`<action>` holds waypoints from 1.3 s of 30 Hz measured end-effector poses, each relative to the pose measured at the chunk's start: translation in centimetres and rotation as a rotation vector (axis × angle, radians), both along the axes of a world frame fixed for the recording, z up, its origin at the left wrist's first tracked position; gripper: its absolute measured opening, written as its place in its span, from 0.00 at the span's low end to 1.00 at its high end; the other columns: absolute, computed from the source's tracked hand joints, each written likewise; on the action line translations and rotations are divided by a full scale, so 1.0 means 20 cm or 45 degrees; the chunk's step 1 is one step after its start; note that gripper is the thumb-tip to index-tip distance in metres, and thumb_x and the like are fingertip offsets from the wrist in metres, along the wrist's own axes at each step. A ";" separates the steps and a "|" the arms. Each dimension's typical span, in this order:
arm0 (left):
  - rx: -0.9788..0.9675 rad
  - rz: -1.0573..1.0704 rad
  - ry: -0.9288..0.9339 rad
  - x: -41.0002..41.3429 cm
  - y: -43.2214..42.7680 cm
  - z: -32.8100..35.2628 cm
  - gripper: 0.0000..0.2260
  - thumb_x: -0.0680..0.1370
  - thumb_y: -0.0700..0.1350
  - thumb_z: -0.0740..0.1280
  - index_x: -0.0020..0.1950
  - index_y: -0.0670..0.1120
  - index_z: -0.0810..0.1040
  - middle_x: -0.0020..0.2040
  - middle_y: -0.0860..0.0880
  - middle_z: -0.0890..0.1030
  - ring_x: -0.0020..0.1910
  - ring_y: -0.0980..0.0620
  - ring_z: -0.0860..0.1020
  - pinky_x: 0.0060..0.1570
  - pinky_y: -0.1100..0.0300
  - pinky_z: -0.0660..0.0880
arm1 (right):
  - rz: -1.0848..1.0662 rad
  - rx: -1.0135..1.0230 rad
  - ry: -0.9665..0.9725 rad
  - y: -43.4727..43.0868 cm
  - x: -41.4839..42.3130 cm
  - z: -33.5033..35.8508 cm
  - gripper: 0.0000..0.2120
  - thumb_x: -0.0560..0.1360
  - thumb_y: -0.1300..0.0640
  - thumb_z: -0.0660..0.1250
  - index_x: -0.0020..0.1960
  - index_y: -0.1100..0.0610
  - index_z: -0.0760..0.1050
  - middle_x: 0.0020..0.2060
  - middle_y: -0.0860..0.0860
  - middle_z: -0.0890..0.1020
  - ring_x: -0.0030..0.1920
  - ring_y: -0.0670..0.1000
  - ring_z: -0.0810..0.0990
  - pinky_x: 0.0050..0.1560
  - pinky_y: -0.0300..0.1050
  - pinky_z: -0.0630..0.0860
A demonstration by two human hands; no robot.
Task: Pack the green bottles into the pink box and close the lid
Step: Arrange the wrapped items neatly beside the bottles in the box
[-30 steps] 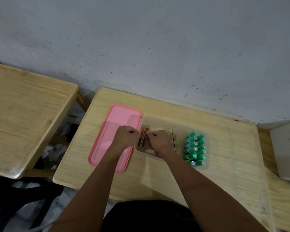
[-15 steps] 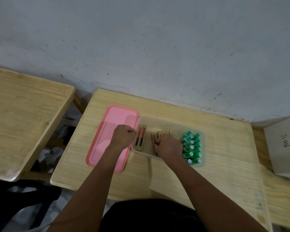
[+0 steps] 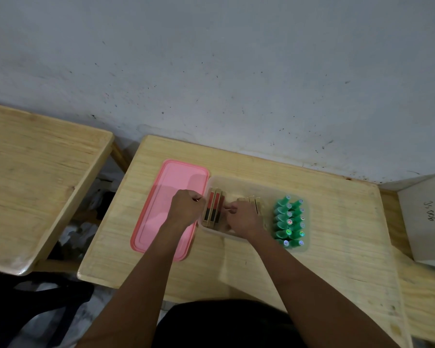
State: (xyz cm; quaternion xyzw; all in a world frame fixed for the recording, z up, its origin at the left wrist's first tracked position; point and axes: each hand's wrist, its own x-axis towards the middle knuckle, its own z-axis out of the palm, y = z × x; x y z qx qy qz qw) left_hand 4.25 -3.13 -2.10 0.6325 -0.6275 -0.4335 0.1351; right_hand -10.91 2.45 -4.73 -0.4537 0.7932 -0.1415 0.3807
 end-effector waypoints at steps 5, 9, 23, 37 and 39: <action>-0.051 0.007 0.022 0.00 0.01 -0.01 0.08 0.77 0.40 0.65 0.46 0.38 0.83 0.39 0.44 0.82 0.34 0.54 0.77 0.44 0.62 0.75 | 0.059 0.029 0.614 0.09 -0.12 0.07 0.07 0.76 0.49 0.64 0.46 0.49 0.80 0.40 0.45 0.82 0.45 0.51 0.82 0.39 0.41 0.69; -0.185 0.016 -0.001 -0.02 0.05 -0.01 0.09 0.78 0.41 0.66 0.51 0.38 0.83 0.46 0.44 0.85 0.39 0.53 0.78 0.49 0.64 0.73 | 0.110 0.066 0.710 0.10 -0.14 0.03 0.08 0.76 0.49 0.66 0.44 0.51 0.81 0.40 0.48 0.84 0.43 0.53 0.84 0.37 0.41 0.70; -0.205 0.040 0.014 -0.03 0.07 -0.02 0.09 0.78 0.42 0.65 0.47 0.40 0.84 0.39 0.45 0.83 0.37 0.51 0.79 0.47 0.62 0.75 | 0.129 -0.054 0.647 0.07 -0.04 -0.01 0.07 0.76 0.52 0.66 0.53 0.50 0.78 0.48 0.51 0.81 0.49 0.54 0.81 0.39 0.45 0.74; -0.194 0.050 0.028 -0.02 0.07 -0.03 0.08 0.78 0.42 0.65 0.45 0.41 0.83 0.38 0.47 0.82 0.36 0.54 0.79 0.46 0.63 0.74 | -0.176 -0.094 0.178 0.04 -0.08 -0.01 0.08 0.71 0.48 0.69 0.38 0.51 0.78 0.34 0.46 0.81 0.37 0.48 0.80 0.39 0.44 0.77; -0.200 0.047 0.026 -0.02 0.07 -0.04 0.08 0.78 0.43 0.66 0.45 0.41 0.83 0.39 0.47 0.83 0.37 0.53 0.79 0.46 0.63 0.75 | -0.261 -0.206 0.105 0.04 -0.09 0.00 0.06 0.71 0.52 0.70 0.38 0.51 0.76 0.34 0.45 0.80 0.36 0.46 0.78 0.38 0.42 0.74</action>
